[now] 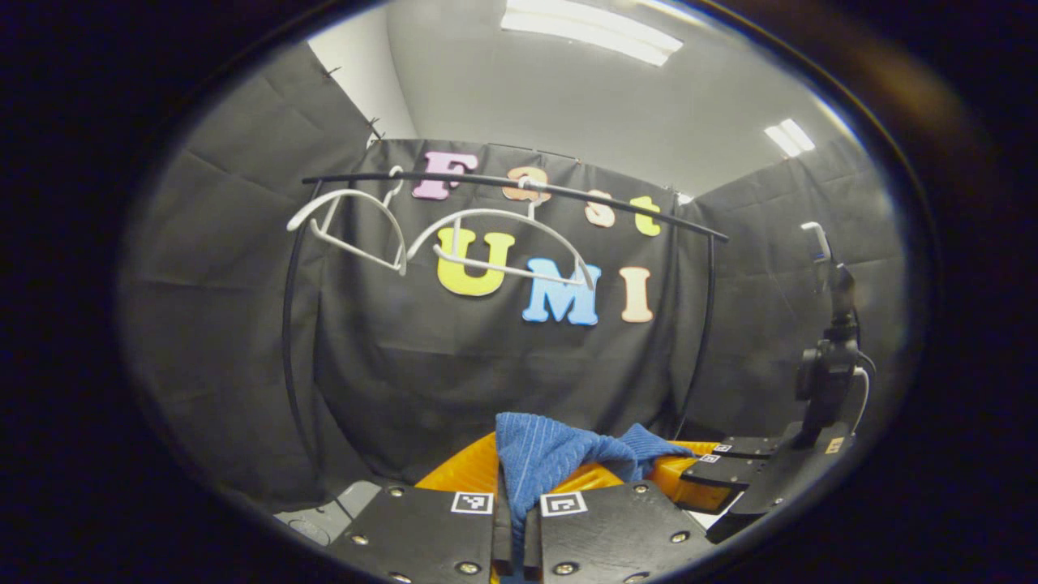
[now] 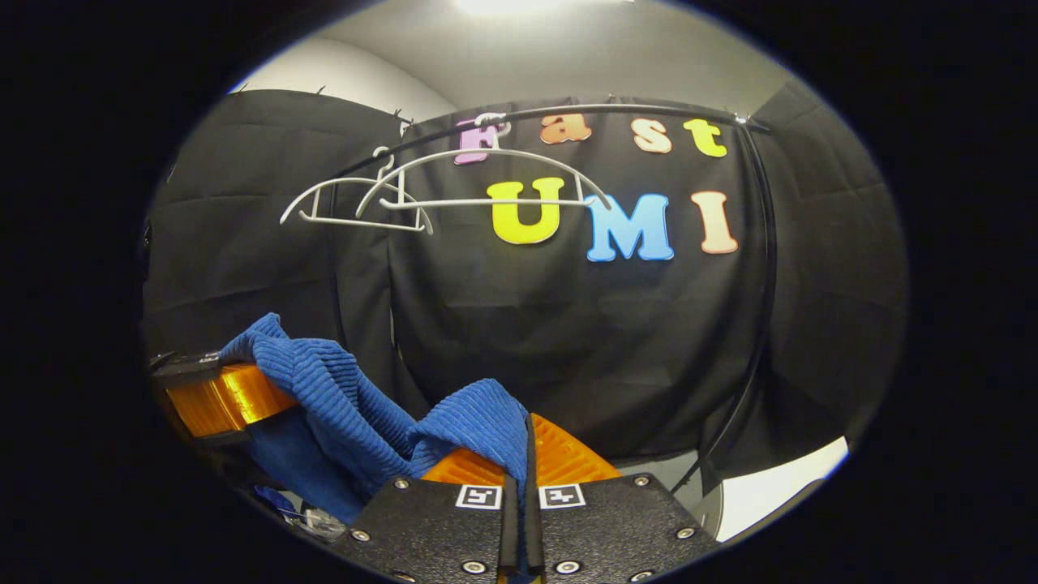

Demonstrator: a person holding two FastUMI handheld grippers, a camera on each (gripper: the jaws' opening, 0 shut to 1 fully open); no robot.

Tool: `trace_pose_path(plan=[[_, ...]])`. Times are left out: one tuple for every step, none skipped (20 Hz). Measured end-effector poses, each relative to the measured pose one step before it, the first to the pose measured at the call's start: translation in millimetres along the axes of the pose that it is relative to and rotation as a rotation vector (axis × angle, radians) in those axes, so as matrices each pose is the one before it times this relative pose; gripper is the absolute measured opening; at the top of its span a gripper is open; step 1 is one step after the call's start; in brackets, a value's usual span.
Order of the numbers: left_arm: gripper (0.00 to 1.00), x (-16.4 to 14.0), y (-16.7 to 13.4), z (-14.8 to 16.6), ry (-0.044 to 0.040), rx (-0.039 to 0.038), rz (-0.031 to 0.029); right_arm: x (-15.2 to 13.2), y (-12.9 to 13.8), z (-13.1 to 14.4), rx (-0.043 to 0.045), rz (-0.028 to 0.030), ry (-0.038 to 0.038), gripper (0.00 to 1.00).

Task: Grasp the clothes on the hanger with both hands and then place them into the laundry hamper below.

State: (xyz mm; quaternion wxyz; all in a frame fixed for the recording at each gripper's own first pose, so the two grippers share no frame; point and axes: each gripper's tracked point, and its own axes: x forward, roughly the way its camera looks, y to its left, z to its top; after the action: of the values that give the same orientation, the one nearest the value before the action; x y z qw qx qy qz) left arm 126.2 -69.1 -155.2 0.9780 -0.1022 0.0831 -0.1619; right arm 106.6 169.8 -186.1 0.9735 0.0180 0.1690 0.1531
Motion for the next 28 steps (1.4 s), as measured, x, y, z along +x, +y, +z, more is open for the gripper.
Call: trace_pose_path(plan=[[0.05,-1.14,3.17,-14.36,0.02715,-0.00852,0.01005,-1.52,-0.03,-14.53,0.00478,-0.00492,0.02233,0.03],[0.05,-0.85,1.55,-14.21,0.02548,-0.00692,0.00965,-0.36,-0.29,-13.61,0.00687,-0.00081,0.0255,0.02],[0.06,0.32,1.8,-14.73,0.03024,0.00177,0.00936,0.9,-0.51,-13.59,0.00874,0.0044,0.0278,0.02],[0.06,3.12,3.95,-14.39,0.02902,0.00751,0.01335,2.5,-1.78,-12.0,0.00295,0.00061,0.031,0.03],[0.06,3.16,4.66,-13.48,0.02832,0.00758,0.01399,3.59,-3.17,-13.38,-0.00079,-0.00076,0.03028,0.03],[0.06,3.81,1.79,-13.37,0.02817,0.00455,0.01052,5.62,-2.97,-11.34,-0.00342,-0.00217,0.02544,0.04],[0.06,2.59,2.55,-12.55,0.02609,-0.00007,0.01121,3.08,-2.85,-10.68,-0.00618,-0.00273,0.02301,0.04],[0.05,2.3,1.71,-16.76,0.02731,-0.00108,0.00868,-4.24,-0.98,-7.01,-0.00388,-0.00058,0.0248,0.04],[0.06,1.57,2.35,-13.17,0.02564,0.00077,0.00923,2.51,-1.72,-11.07,-0.00121,0.00064,0.02943,0.04],[0.06,-1.03,2.55,-12.03,0.02362,0.00585,0.00827,3.02,-2.27,-14.35,-0.00213,-0.00215,0.02509,0.04],[0.05,-2.35,-1.33,-12.64,0.02417,0.00931,0.00571,0.91,-1.5,-13.23,0.00288,-0.00059,0.02707,0.04],[0.05,-0.23,0.83,-9.89,0.02311,0.01278,0.00666,1.96,0.63,-10.9,0.00684,0.00912,0.03177,0.05],[0.06,4.86,0.06,-9.48,0.02435,0.01271,0.00458,0.68,2.12,-11.44,0.00144,0.00162,0.02459,0.05],[0.05,4.47,0.55,-10.18,0.02561,0.01276,0.00491,-2.27,2.3,-8.15,-0.0019,-0.00272,0.01782,0.05],[0.05,5.83,-1.8,-11.74,0.02629,0.01053,0.00277,2.58,-2.55,-5.83,-0.0077,-0.0088,0.02056,0.06],[0.06,4.29,-2.45,-10.99,0.02882,0.00688,-0.0012,4.88,-3.23,-6.28,-0.00773,-0.00881,0.02235,0.07],[0.06,3.7,-0.34,-13.33,0.02896,0.00654,0.00363,3.34,-1.93,-7.72,-0.00409,-0.00355,0.02574,0.08],[0.05,2.54,1.56,-11.77,0.03021,0.0037,-0.00141,2.02,0.37,-10.1,-0.00246,-0.00432,0.02096,0.1],[0.05,2.68,1.97,-13.62,0.02792,0.00176,0.00051,1.76,-0.29,-9.18,-0.00459,-0.00466,0.02144,0.11],[0.05,1.3,2.32,-11.97,0.02773,0.00241,0.0018,-0.36,0.92,-11.41,-0.0047,-0.00544,0.02052,0.12],[0.07,-1.79,0.45,-12.62,0.02991,-0.00011,-0.00163,5.94,-1.04,-10.31,-0.0035,-0.00377,0.01982,0.12],[0.05,2.48,2.64,-11.39,0.02756,0.00134,0.00542,1.27,-0.09,-8.89,-0.003,-0.00163,0.01923,0.14],[0.08,3.65,2.4,-10.61,0.01909,0.00245,0.00929,2.95,-0.62,-7.37,-0.0046,-0.00132,0.02047,0.14],[0.08,1.3,1.92,-7.92,0.01796,0.00159,0.0057,4.09,-3.22,-4.05,-0.0051,-0.00258,0.01865,0.14],[0.08,1.34,-1.6,-6.79,0.01651,-0.00312,-0.00492,-2.74,1.0,-6.09,-0.00649,0.00262,0.02249,0.14],[0.13,0.23,-3.86,-6.44,0.01992,-0.00303,0.00539,2.98,0.13,-7.73,-0.00307,0.00064,0.02261,0.16],[0.29,-0.51,-0.61,-7.78,0.02104,-0.00979,-0.00368,-0.54,3.0,-9.01,-0.00356,0.00251,0.01969,0.21],[0.46,-0.46,2.77,-9.7,0.02088,-0.00471,0.00728,1.6,0.38,-5.54,-0.00977,-0.00414,0.01631,0.37]])
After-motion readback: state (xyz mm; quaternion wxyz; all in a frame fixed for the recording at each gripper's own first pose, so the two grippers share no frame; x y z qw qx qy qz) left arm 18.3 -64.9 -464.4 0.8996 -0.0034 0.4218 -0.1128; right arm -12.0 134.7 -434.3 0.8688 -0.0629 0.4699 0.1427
